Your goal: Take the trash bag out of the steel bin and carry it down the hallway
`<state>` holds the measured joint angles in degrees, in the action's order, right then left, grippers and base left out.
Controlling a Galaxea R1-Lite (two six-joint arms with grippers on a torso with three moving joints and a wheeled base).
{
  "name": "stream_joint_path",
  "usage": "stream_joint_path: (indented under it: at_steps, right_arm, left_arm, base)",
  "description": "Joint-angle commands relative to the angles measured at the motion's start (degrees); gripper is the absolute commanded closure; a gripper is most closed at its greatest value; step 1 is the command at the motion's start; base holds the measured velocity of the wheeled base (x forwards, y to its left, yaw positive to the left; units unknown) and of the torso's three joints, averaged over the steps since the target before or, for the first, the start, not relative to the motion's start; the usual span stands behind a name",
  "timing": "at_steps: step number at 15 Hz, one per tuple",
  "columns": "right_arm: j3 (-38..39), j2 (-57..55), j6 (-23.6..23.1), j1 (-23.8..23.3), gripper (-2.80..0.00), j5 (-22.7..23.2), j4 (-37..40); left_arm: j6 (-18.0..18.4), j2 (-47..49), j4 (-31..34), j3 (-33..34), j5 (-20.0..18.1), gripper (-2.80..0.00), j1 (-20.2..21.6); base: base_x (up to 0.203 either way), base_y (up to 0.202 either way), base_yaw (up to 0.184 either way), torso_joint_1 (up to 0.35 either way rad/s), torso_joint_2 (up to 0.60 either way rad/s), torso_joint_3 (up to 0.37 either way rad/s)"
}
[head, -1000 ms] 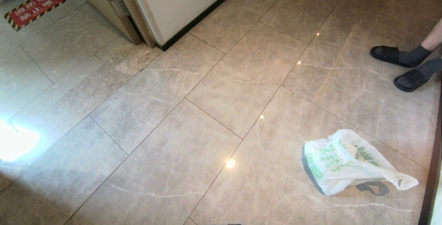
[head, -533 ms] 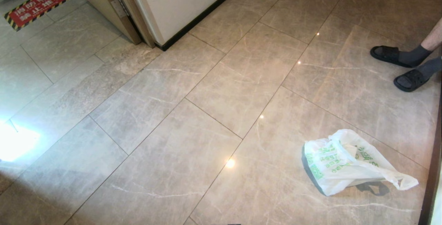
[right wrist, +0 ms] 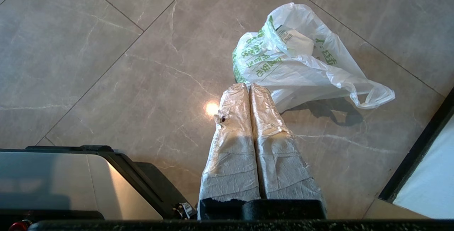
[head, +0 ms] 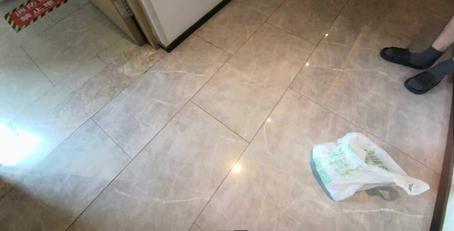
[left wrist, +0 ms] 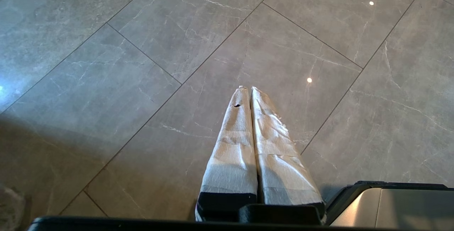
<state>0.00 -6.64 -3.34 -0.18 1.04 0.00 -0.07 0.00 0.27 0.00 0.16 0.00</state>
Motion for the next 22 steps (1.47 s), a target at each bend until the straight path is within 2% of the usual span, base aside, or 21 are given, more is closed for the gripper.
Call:
stream_joint_path:
  at_steps: [1,11,15,22]
  right_arm:
    - [0.1,0.2,-0.1,0.0,0.00,0.0,0.0]
    - [0.0,0.3,0.4,0.0,0.00,-0.1,-0.1]
    - [0.0,-6.9,0.8,-0.3,0.00,-0.1,0.1]
    - [0.0,1.9,0.9,-0.4,0.00,-0.1,0.1]
  left_arm:
    - [0.0,0.0,0.0,0.0,0.0,0.00,0.0]
    - [0.0,0.0,0.0,0.0,0.0,0.00,0.0]
    - [0.0,0.0,0.0,0.0,0.0,0.00,0.0]
    - [0.0,0.0,0.0,0.0,0.0,0.00,0.0]
  base:
    - [0.000,0.000,0.000,0.000,0.00,0.000]
    - [0.000,0.000,0.000,0.000,0.00,0.000]
    - [0.000,0.000,0.000,0.000,0.00,0.000]
    - [0.000,0.000,0.000,0.000,0.00,0.000]
